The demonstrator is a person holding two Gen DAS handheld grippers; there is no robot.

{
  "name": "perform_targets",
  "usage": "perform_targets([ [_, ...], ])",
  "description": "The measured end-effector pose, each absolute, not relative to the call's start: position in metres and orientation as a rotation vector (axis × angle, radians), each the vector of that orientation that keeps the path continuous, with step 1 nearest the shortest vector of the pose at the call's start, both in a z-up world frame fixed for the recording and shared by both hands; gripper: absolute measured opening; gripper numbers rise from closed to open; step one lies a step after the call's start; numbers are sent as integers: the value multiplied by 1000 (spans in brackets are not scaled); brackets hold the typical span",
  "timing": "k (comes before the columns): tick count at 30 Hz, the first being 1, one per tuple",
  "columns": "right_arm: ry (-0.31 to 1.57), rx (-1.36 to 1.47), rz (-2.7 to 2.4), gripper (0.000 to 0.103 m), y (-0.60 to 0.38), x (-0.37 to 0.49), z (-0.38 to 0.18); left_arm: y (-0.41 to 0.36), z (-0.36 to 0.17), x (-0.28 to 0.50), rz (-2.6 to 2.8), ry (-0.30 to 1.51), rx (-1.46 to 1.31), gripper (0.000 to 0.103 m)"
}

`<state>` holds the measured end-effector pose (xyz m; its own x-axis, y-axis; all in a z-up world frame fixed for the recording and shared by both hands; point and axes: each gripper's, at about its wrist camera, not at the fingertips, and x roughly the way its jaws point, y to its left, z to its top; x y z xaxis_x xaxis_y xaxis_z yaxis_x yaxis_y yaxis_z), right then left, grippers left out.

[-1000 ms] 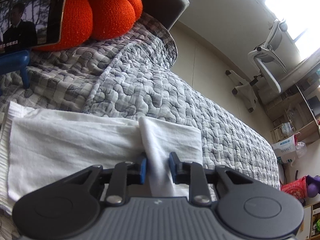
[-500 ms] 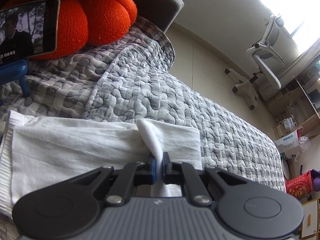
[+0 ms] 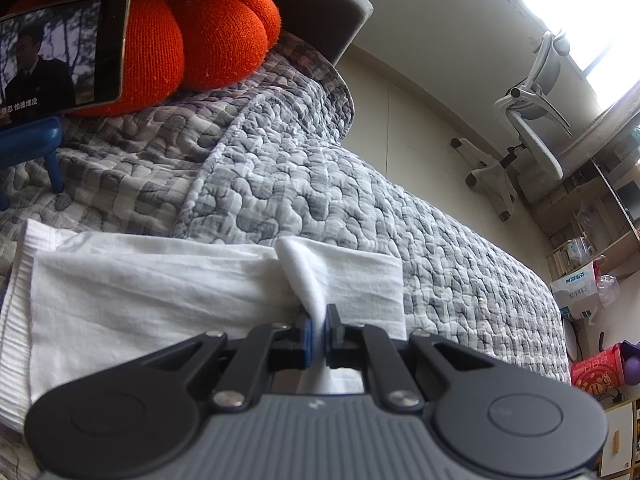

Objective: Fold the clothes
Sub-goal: 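Hold the pants fold with the left gripper and pull the right gripper back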

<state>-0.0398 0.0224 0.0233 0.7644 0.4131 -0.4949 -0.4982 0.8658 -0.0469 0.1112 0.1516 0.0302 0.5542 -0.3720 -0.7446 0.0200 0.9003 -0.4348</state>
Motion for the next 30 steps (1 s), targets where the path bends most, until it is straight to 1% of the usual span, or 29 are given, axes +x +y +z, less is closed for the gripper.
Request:
perform_targets([
  [3, 462, -206, 481, 31, 25, -43, 28, 153, 30, 111, -239, 961, -405, 6],
  [4, 456, -215, 473, 34, 26, -43, 28, 153, 30, 111, -239, 962, -405, 6],
  [8, 532, -238, 470, 35, 29, -31, 16, 155, 30, 111, -240, 963, -406, 6],
  [11, 539, -230, 518, 35, 29, -36, 16, 156, 30, 111, -239, 964, -408, 6],
  [12, 539, -232, 543, 34, 30, -39, 18, 156, 30, 111, -239, 964, -408, 6],
  [14, 535, -251, 597, 25, 33, -46, 20, 156, 30, 111, -239, 965, -409, 6],
  [19, 510, -285, 567, 25, 41, -48, 22, 157, 29, 111, -239, 969, -412, 6],
  [20, 504, -283, 544, 33, 40, -46, 22, 158, 29, 111, -238, 970, -414, 6],
  [21, 499, -281, 520, 35, 40, -44, 22, 158, 29, 111, -238, 970, -416, 6],
  [25, 540, -276, 510, 36, 43, -34, 15, 157, 29, 112, -238, 972, -419, 6],
  [30, 547, -290, 508, 36, 48, -34, 11, 158, 29, 111, -237, 972, -423, 6],
])
